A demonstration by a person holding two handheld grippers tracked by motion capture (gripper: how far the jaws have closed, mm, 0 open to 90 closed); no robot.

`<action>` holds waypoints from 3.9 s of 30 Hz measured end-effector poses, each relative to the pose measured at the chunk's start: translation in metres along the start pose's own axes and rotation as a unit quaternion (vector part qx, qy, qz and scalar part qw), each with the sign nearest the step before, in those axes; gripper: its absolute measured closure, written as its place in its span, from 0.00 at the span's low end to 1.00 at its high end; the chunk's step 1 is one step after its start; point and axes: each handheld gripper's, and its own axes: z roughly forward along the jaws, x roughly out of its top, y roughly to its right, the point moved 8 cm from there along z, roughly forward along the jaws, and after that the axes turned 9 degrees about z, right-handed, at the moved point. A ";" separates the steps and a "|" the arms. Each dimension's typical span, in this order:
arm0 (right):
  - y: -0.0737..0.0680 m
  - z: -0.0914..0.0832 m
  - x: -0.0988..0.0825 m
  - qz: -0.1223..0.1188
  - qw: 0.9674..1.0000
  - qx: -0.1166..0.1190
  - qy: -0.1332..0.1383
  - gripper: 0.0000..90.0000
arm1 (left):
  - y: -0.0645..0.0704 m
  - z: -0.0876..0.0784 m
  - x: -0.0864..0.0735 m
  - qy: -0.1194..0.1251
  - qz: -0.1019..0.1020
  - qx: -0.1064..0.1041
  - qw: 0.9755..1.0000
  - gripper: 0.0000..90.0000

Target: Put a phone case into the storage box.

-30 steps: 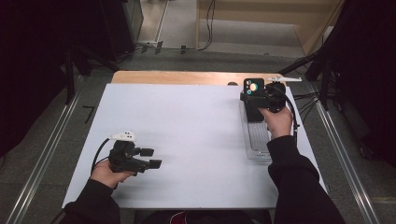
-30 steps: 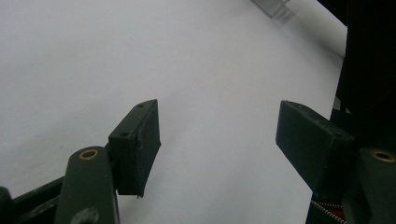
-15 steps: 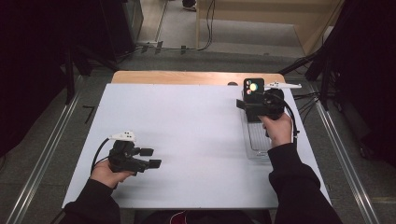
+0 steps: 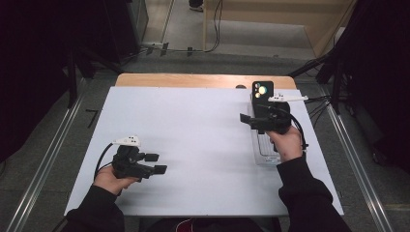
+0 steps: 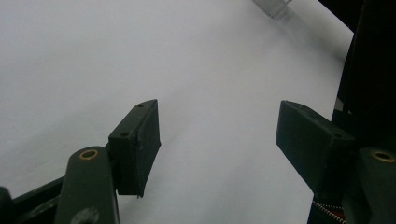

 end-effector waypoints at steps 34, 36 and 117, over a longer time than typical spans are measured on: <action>-0.041 0.002 -0.068 -0.033 0.992 0.061 -0.101 0.23 | 0.000 -0.002 0.000 0.003 -0.001 0.002 1.000 0.34; -0.043 0.001 -0.072 -0.035 0.991 0.063 -0.110 0.23 | 0.000 -0.002 0.000 0.003 -0.001 0.002 1.000 0.34; -0.015 -0.038 -0.155 -0.060 0.979 0.076 -0.182 0.22 | 0.006 0.001 -0.008 0.001 0.002 -0.007 1.000 0.34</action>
